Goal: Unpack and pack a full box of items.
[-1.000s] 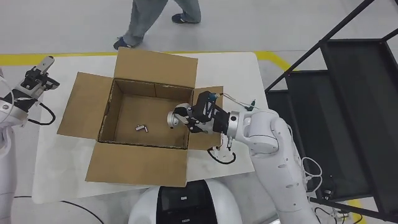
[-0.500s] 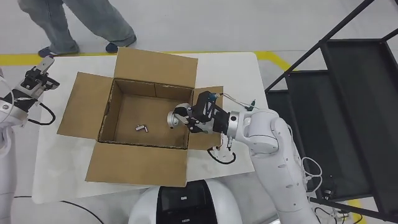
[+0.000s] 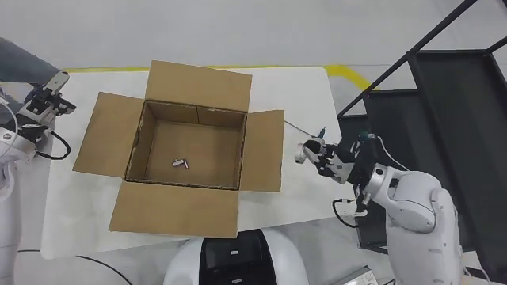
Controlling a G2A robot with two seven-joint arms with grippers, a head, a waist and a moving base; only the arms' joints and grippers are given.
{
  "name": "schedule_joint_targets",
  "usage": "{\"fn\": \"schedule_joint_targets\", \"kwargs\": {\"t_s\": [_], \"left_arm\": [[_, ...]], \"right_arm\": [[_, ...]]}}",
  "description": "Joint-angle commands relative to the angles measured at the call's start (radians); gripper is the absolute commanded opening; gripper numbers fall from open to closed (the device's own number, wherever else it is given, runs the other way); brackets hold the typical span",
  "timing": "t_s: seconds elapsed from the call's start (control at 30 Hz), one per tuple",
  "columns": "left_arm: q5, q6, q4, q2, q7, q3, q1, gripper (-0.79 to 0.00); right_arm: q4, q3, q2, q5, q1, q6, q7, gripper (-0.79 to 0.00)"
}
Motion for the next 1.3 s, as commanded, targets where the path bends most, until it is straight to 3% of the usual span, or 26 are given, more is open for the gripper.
{"fn": "schedule_joint_targets", "kwargs": {"t_s": [0.0,0.17,0.5,0.7,0.9,0.93,0.97,1.0,1.27], "left_arm": [[0.0,0.0,0.0,0.0,0.0,0.0,0.0,0.0],[0.0,0.0,0.0,0.0,0.0,0.0,0.0,0.0],[0.0,0.0,0.0,0.0,0.0,0.0,0.0,0.0],[0.0,0.0,0.0,0.0,0.0,0.0,0.0,0.0],[0.0,0.0,0.0,0.0,0.0,0.0,0.0,0.0],[0.0,0.0,0.0,0.0,0.0,0.0,0.0,0.0],[0.0,0.0,0.0,0.0,0.0,0.0,0.0,0.0],[0.0,0.0,0.0,0.0,0.0,0.0,0.0,0.0],[0.0,0.0,0.0,0.0,0.0,0.0,0.0,0.0]], "right_arm": [[0.042,0.037,0.004,-0.057,-0.03,0.025,-0.006,-0.785],[0.158,0.006,0.013,-0.324,-0.03,0.118,-0.004,-0.785],[0.361,-0.198,0.018,-0.767,0.101,0.363,-0.103,-0.785],[0.469,-0.248,0.02,-0.883,0.148,0.477,-0.134,-0.785],[0.506,-0.272,0.022,-0.909,0.165,0.527,-0.131,-0.785],[0.509,-0.277,0.022,-0.912,0.166,0.531,-0.13,-0.613],[0.511,-0.282,0.022,-0.914,0.167,0.535,-0.129,-0.203],[0.513,-0.287,0.023,-0.915,0.167,0.538,-0.129,0.0],[0.506,-0.298,0.024,-0.869,0.171,0.546,-0.137,0.0]]}}
